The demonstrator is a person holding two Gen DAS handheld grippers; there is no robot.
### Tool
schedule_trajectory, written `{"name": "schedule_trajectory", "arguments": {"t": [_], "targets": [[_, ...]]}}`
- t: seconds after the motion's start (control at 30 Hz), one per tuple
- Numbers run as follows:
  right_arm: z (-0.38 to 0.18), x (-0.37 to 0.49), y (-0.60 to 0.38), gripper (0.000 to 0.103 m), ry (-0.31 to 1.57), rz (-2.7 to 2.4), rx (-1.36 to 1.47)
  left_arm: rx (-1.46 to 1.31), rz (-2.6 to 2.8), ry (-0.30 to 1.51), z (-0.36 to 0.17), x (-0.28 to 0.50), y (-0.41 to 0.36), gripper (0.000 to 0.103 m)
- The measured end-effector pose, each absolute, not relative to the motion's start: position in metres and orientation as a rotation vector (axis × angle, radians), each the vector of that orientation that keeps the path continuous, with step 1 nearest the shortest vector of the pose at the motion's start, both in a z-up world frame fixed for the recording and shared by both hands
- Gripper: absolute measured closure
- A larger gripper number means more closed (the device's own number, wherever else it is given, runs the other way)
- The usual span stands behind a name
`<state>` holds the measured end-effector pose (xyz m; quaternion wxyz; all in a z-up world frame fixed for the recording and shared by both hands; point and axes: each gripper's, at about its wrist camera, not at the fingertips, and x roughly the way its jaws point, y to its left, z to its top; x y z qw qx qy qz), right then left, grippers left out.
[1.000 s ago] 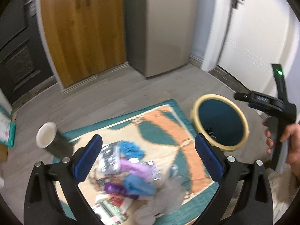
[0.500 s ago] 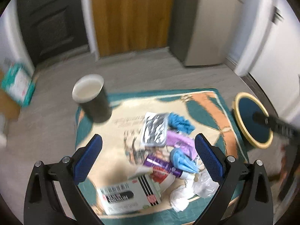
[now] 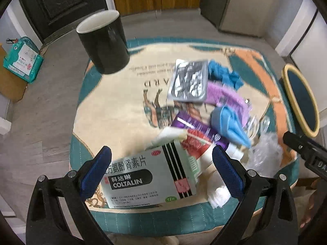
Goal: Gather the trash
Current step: 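Grasp the clear plastic bag with the right gripper while the left grasps the foil blister pack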
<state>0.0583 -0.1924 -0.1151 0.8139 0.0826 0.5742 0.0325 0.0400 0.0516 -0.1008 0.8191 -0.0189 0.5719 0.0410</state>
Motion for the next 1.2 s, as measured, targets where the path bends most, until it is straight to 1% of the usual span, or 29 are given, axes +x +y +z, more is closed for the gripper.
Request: {"name": "schedule_trajectory", "arguments": {"t": [0.03, 0.1, 0.13, 0.2, 0.23, 0.33, 0.4, 0.47, 0.5, 0.57, 0.6, 0.67, 0.7, 0.73, 0.77, 1.1, 1.2], "targets": [[-0.117, 0.058, -0.190, 0.010, 1.234, 0.082, 0.176, -0.042, 0.085, 1.232, -0.104, 0.041, 0.049, 0.006], [-0.123, 0.058, -0.185, 0.017, 1.258, 0.095, 0.165, -0.065, 0.068, 1.261, -0.111, 0.042, 0.047, 0.007], [-0.126, 0.059, -0.183, 0.021, 1.268, 0.099, 0.160, -0.062, 0.063, 1.272, -0.115, 0.043, 0.046, 0.009], [-0.133, 0.059, -0.180, 0.022, 1.294, 0.115, 0.154, -0.032, 0.060, 1.297, -0.123, 0.044, 0.041, 0.014], [-0.136, 0.060, -0.178, 0.024, 1.308, 0.126, 0.153, -0.023, 0.060, 1.317, -0.128, 0.045, 0.040, 0.020], [-0.146, 0.062, -0.176, 0.033, 1.352, 0.147, 0.168, -0.001, 0.076, 1.336, -0.134, 0.047, 0.040, 0.024], [-0.151, 0.063, -0.175, 0.041, 1.371, 0.162, 0.181, -0.006, 0.085, 1.323, -0.131, 0.047, 0.041, 0.033], [-0.151, 0.064, -0.172, 0.056, 1.375, 0.181, 0.185, -0.022, 0.086, 1.312, -0.128, 0.048, 0.045, 0.044], [-0.150, 0.064, -0.169, 0.060, 1.369, 0.192, 0.177, -0.024, 0.086, 1.303, -0.125, 0.047, 0.046, 0.047], [-0.146, 0.064, -0.164, 0.072, 1.350, 0.214, 0.158, -0.029, 0.067, 1.277, -0.119, 0.048, 0.044, 0.062], [-0.143, 0.065, -0.163, 0.074, 1.340, 0.220, 0.156, -0.024, 0.060, 1.266, -0.116, 0.049, 0.043, 0.066], [-0.137, 0.065, -0.164, 0.080, 1.323, 0.231, 0.155, -0.021, 0.051, 1.251, -0.111, 0.048, 0.041, 0.077], [-0.134, 0.064, -0.165, 0.081, 1.315, 0.235, 0.155, -0.029, 0.043, 1.247, -0.108, 0.048, 0.040, 0.081], [-0.131, 0.064, -0.166, 0.082, 1.303, 0.234, 0.152, -0.040, 0.033, 1.244, -0.105, 0.048, 0.040, 0.097], [-0.127, 0.064, -0.168, 0.083, 1.287, 0.230, 0.149, -0.054, 0.023, 1.248, -0.104, 0.048, 0.040, 0.103], [-0.098, 0.067, -0.182, 0.084, 1.189, 0.227, 0.182, -0.064, 0.005, 1.127, -0.062, 0.040, 0.054, 0.103], [-0.097, 0.068, -0.185, 0.084, 1.183, 0.220, 0.190, -0.125, 0.013, 1.134, -0.061, 0.038, 0.066, 0.103]]}}
